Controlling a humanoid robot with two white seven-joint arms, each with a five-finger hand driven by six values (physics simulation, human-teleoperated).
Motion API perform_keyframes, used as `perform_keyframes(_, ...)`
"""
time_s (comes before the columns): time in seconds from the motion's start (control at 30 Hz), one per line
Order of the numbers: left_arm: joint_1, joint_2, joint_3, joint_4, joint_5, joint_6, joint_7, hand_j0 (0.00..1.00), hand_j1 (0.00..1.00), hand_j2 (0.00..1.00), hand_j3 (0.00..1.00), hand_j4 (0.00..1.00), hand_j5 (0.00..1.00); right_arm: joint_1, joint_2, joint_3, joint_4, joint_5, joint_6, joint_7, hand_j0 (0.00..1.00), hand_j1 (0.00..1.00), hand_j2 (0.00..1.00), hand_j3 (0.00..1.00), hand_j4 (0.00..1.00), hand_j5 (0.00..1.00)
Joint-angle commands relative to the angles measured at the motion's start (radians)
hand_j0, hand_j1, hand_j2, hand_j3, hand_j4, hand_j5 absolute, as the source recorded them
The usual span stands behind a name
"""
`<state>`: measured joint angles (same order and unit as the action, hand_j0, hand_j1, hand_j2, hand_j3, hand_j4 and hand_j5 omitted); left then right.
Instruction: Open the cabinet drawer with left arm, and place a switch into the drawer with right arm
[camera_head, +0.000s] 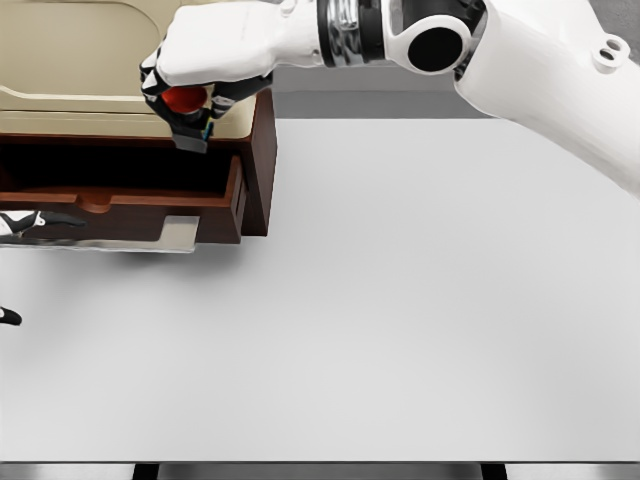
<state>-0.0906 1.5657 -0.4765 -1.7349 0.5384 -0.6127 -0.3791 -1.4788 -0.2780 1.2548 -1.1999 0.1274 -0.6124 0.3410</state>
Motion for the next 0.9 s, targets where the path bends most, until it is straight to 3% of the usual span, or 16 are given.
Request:
perform_keyframes(0.0,0.0,-0.001,-0.001,0.0,0.009,0.002,0.0,1.0,1.0,1.0,1.0,1.0,1.0,0.002,0.031,-0.002,0.04,-0.002,0.002,0.021,0.29,0.29,0.29,0.29,0.29,0.29)
perform_keyframes(0.2,0.0,-0.001,-0.001,0.0,0.009,0.002,0.0,1.0,1.0,1.0,1.0,1.0,1.0,-0.002,0.066,-0.002,0.085,-0.002,0.002,0.038,0.3,0.3,0.3,0.3,0.3,0.3)
perform_keyframes(0.33,0.003,-0.009,-0.001,-0.002,0.009,0.002,0.0,1.0,1.0,1.0,1.0,1.0,1.0,0.0,0.068,-0.006,0.085,-0.002,0.002,0.038,0.48,0.48,0.48,0.48,0.48,0.48)
perform_keyframes(0.63,0.014,-0.01,-0.001,-0.003,0.008,0.002,0.0,1.0,1.0,1.0,1.0,1.0,1.0,0.003,0.082,-0.008,0.092,-0.002,0.002,0.035,0.71,0.71,0.71,0.71,0.71,0.71)
perform_keyframes(0.87,0.014,-0.012,-0.001,-0.003,0.008,0.002,0.0,1.0,1.0,1.0,1.0,1.0,1.0,0.011,0.088,-0.009,0.099,-0.002,0.002,0.035,0.8,0.8,0.8,0.8,0.8,0.8)
